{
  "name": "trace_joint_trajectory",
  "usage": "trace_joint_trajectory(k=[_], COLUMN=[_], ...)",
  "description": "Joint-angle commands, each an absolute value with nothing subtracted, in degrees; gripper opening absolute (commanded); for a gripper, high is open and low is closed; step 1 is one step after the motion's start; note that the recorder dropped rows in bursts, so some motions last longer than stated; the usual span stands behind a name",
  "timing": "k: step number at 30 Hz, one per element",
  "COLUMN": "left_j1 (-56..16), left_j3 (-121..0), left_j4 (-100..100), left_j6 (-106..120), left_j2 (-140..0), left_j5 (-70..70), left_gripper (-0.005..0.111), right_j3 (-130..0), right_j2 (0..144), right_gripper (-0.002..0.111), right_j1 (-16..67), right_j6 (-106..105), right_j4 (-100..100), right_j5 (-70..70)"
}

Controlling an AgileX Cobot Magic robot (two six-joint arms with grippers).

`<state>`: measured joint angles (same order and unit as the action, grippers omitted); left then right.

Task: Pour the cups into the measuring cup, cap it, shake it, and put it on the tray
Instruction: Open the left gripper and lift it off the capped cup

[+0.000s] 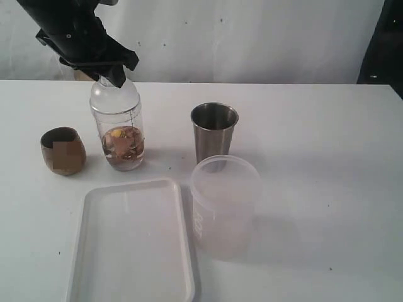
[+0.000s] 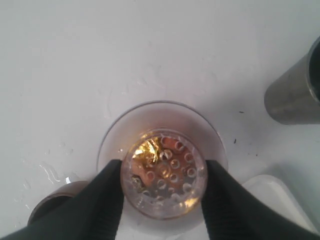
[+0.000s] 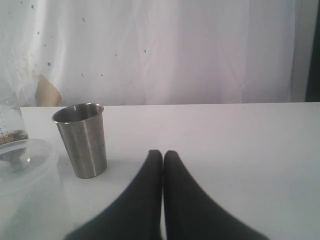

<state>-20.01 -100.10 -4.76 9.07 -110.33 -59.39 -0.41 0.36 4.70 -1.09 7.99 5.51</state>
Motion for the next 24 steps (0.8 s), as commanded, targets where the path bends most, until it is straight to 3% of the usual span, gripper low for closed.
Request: trace_joint_trajectory(k=[1,3,6,24], left_j1=[-20.15,-20.15,-20.15,-20.15], left_j3=[-97.34,-97.34,-97.34,-95.57], left_j4=[-5.56,-5.56,-5.56,-5.14], left_j6=[8.98,8.73,7.92,8.90], left_j2=[-113.48,-113.25,-112.42,-101.49], left_j5=[-64.86,-64.01,-62.67,-59.13], left_gripper=[0.058,0.068,0.073,0.073], right_j3=[0.00,0.00,0.00,0.00], right_j2=[0.00,0.00,0.00,0.00], right_gripper=[0.000,0.000,0.000,0.000], right_j1=[5.08,5.08,5.08,5.08], right_j6=[-0.88,-0.88,-0.88,-0.88], right_j4=[7.92,7.92,7.92,7.92], right_j5=[5.09,5.09,5.09,5.09])
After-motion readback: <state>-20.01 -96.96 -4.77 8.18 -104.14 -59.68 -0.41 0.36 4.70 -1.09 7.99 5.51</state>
